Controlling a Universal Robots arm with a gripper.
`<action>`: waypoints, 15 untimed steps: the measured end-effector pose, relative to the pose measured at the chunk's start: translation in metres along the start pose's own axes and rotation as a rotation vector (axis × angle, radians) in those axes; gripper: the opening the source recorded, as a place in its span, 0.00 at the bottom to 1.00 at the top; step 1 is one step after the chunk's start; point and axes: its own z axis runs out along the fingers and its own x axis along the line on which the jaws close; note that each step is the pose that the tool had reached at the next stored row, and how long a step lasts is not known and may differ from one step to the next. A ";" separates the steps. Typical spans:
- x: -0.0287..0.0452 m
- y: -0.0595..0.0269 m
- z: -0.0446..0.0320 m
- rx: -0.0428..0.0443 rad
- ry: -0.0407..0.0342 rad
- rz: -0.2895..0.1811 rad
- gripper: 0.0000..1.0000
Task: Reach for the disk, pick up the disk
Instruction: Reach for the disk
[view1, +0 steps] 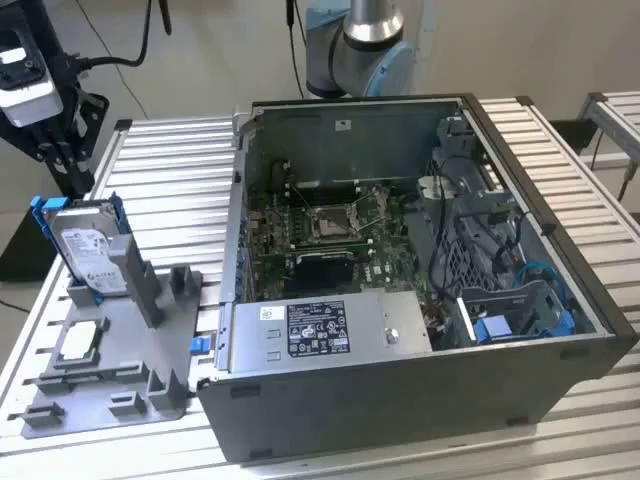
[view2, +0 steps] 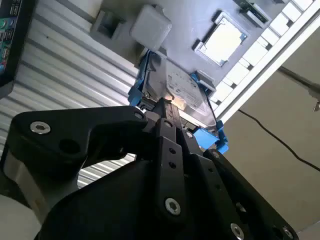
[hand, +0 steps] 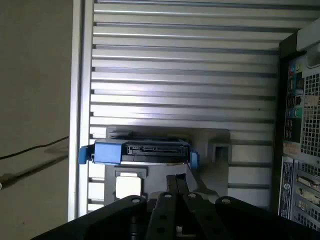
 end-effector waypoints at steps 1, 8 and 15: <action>0.0000 0.0000 0.0000 0.0000 0.0000 0.000 0.00; 0.0000 0.0000 0.0000 0.0000 0.0000 0.000 0.00; 0.0001 0.0016 0.0000 0.0001 0.0002 0.000 0.00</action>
